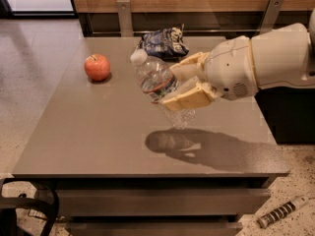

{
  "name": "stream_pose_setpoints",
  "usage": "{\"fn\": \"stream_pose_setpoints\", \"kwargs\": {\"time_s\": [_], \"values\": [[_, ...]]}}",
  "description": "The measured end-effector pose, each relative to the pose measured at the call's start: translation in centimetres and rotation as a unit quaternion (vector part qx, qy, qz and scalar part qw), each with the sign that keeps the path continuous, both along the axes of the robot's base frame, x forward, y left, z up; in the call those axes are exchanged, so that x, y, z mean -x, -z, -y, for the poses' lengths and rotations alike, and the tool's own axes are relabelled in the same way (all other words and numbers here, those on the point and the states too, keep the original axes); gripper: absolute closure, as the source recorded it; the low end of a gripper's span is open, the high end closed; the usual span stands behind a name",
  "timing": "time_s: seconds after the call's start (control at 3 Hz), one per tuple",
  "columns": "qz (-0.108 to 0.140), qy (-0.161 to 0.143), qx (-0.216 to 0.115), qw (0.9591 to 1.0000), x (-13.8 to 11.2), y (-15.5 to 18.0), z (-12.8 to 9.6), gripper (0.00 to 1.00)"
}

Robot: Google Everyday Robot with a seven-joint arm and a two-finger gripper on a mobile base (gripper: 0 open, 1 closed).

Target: Knock water bottle over

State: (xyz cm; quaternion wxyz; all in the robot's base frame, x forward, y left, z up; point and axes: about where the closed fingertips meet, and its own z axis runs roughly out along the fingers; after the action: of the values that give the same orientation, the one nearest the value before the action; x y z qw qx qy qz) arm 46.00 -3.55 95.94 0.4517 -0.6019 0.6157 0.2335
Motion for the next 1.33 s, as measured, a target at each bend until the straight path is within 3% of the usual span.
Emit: {"fn": "stream_pose_setpoints", "kwargs": {"time_s": [0.33, 0.67, 1.33], "values": [[0.006, 0.022, 0.063, 0.9977, -1.3, 0.8, 0.1, 1.0], [0.003, 0.046, 0.142, 0.9888, -2.5, 2.8, -0.1, 1.0], [-0.012, 0.068, 0.236, 0.9694, -3.4, 6.0, -0.7, 1.0]]}}
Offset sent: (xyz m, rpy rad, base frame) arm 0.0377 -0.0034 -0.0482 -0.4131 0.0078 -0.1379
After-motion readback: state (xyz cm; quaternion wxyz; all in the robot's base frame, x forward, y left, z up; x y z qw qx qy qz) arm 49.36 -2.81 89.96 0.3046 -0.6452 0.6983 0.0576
